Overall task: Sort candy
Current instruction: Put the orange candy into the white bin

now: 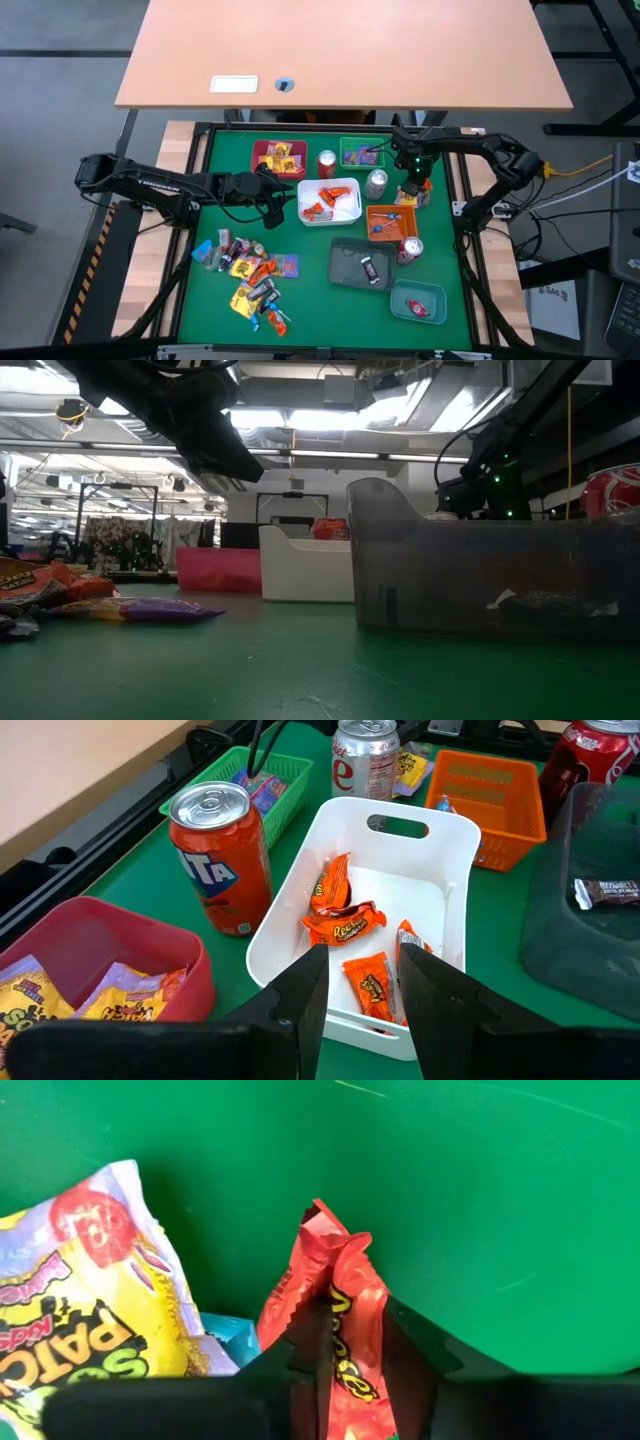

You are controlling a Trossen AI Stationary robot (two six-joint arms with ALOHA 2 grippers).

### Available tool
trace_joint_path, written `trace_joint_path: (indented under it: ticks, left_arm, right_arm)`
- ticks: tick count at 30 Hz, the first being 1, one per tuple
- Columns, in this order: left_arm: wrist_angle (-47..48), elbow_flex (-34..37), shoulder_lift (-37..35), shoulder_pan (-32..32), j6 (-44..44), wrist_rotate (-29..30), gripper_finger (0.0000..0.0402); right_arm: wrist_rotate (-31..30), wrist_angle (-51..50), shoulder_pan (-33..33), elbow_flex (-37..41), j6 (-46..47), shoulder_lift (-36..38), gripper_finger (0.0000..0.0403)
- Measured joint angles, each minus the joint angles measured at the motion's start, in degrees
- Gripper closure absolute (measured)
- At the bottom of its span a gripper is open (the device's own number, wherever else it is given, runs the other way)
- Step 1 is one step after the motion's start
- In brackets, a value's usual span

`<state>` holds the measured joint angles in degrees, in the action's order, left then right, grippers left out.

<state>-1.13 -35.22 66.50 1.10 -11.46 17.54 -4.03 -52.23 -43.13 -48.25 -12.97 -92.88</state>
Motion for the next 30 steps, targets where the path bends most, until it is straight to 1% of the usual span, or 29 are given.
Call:
trace_joint_path:
  ticks: [7, 12, 16, 22, 25, 30]
  left_arm:
    - [0.0, 0.0, 0.0, 0.0, 0.0, 0.0, 0.0288]
    - [0.0, 0.0, 0.0, 0.0, 0.0, 0.0, 0.0288]
    - [0.0, 0.0, 0.0, 0.0, 0.0, 0.0, 0.0288]
    - [0.0, 0.0, 0.0, 0.0, 0.0, 0.0, 0.0288]
    - [0.0, 0.0, 0.0, 0.0, 0.0, 0.0, 0.0288]
    - [0.0, 0.0, 0.0, 0.0, 0.0, 0.0, 0.0288]
  right_arm:
    - [0.0, -1.1, 0.0, -0.6, 0.0, -0.1, 0.0351]
    - [0.1, -5.0, 0.0, -4.4, -1.8, -0.1, 0.0353]
    - [0.0, -10.0, 0.0, -9.2, -2.5, -0.1, 0.0353]
    - [0.3, -19.1, 0.0, -18.7, -2.4, -0.1, 0.0353]
    - [3.2, -21.4, 0.0, -23.3, -0.9, -0.1, 0.0353]
    - [7.0, -21.4, 0.2, -29.2, 1.2, -0.1, 0.0353]
